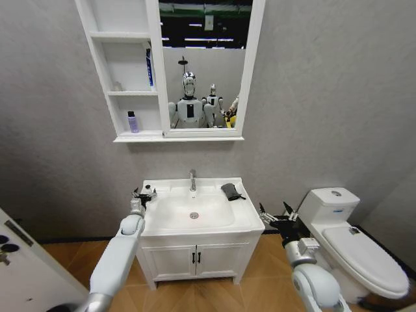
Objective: Move facial cleanser and shampoo from washbasin to cabinet, then wipe washbasin with towel.
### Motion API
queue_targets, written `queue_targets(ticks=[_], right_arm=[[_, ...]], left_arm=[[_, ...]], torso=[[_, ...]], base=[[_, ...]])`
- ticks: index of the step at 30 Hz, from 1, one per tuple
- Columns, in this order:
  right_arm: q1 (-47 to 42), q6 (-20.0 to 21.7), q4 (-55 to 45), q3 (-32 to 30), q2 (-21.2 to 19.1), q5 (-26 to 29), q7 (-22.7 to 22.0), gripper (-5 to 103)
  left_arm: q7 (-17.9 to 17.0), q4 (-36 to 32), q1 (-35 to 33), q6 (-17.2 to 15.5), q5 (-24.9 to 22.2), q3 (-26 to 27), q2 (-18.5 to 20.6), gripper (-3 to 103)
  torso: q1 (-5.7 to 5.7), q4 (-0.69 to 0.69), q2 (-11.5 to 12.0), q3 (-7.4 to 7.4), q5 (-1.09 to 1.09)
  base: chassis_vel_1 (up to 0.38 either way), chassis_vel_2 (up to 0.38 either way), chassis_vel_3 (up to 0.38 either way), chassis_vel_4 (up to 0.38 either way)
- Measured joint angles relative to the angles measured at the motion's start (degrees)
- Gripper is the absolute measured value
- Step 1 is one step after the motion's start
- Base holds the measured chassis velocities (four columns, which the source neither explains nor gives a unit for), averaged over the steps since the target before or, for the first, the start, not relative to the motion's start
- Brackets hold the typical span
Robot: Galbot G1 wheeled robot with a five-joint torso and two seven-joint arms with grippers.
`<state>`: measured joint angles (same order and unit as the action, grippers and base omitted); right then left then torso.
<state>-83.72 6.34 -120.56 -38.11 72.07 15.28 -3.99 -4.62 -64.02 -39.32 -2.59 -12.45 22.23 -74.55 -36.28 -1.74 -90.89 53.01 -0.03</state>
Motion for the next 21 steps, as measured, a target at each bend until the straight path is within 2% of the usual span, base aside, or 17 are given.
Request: queue_targets(ticks=[4,7,12,21], right_arm=[[0.2,-0.12,0.25,0.07,0.06,0.01,0.06,100],[0.07,-0.35,0.46,-0.32,-0.12,0.17,0.11,100],[-0.06,-0.71,0.82,-0.56,-0.25,0.23,0.31,100],[0.16,-0.76,1.1,-0.15,-0.61,0.35,0.48,100]], left_arm=[[0.39,5.76,2.89,3.01,2.86,1.26,-3.35,100],[0.45,7.91,4.17,4.08,4.86,1.94,-4.42,100],[0.38,9.1,4.87,4.19,5.73,2.63,-4.66,100],[0.49,15.9,8.35,6.31,7.4,6.02,-5.18,100]], torso=[[0.0,-0.01,0.0,0.0,0.0],[0.0,-0.02,0.0,0.0,0.0],[0.0,-0.01,0.0,0.0,0.0],[0.0,0.0,0.0,0.0,-0.01]], base=[[0.0,0.0,0.0,0.0],[0.0,0.0,0.0,0.0],[0.0,0.0,0.0,0.0],[0.0,0.0,0.0,0.0]])
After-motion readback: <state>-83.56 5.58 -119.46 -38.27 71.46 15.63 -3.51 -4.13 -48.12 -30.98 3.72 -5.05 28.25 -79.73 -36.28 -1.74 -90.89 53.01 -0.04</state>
